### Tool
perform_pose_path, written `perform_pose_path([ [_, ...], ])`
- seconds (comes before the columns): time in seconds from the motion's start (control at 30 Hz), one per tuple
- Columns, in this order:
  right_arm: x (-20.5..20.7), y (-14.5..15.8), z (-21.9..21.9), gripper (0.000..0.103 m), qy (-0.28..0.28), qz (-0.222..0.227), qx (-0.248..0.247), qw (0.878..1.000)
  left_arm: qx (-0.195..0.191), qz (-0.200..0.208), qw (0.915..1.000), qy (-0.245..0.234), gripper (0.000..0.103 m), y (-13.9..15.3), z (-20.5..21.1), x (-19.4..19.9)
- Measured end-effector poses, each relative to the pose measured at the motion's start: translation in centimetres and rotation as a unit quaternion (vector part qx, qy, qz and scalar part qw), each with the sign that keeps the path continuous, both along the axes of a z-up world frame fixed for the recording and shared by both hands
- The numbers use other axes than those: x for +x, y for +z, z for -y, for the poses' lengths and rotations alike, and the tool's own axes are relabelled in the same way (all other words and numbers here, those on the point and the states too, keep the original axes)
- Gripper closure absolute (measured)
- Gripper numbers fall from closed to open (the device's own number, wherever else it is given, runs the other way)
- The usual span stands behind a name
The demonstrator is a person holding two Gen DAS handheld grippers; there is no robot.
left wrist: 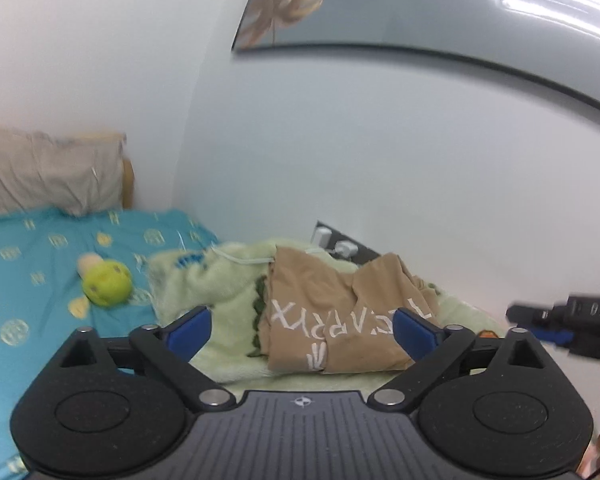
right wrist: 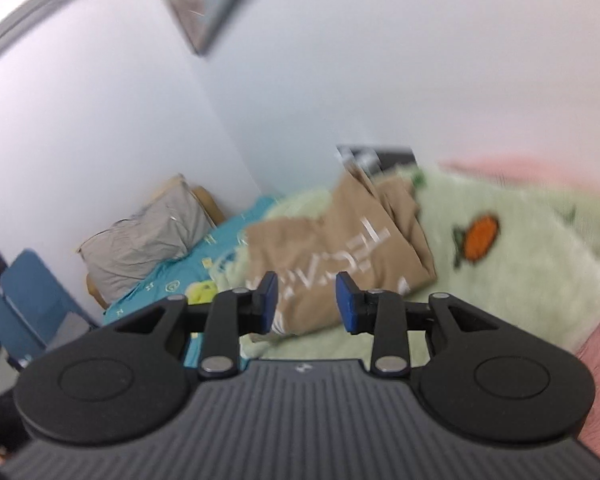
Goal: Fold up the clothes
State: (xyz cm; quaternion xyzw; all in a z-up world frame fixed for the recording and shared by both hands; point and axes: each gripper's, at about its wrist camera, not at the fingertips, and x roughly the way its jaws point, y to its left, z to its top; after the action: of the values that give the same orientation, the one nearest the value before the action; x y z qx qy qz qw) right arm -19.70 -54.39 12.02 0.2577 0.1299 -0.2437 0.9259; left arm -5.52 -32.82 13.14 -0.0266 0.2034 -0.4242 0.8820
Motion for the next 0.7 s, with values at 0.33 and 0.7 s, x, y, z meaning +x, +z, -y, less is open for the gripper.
perform_pose_path([
  [0.33,0.0,-1.4,-6.6,0.0,0.025,0.057,-0.203,0.977,-0.013,0.074,0.9972,0.005,0.0,-1.9,-3.0,-4.1],
  [0.7,2.2,-5.3,-5.6,0.0,-0.014,0.02,-0.204,0.979,-0.005,0.087,0.9961,0.013,0.0,-5.2,-3.5,-3.7],
])
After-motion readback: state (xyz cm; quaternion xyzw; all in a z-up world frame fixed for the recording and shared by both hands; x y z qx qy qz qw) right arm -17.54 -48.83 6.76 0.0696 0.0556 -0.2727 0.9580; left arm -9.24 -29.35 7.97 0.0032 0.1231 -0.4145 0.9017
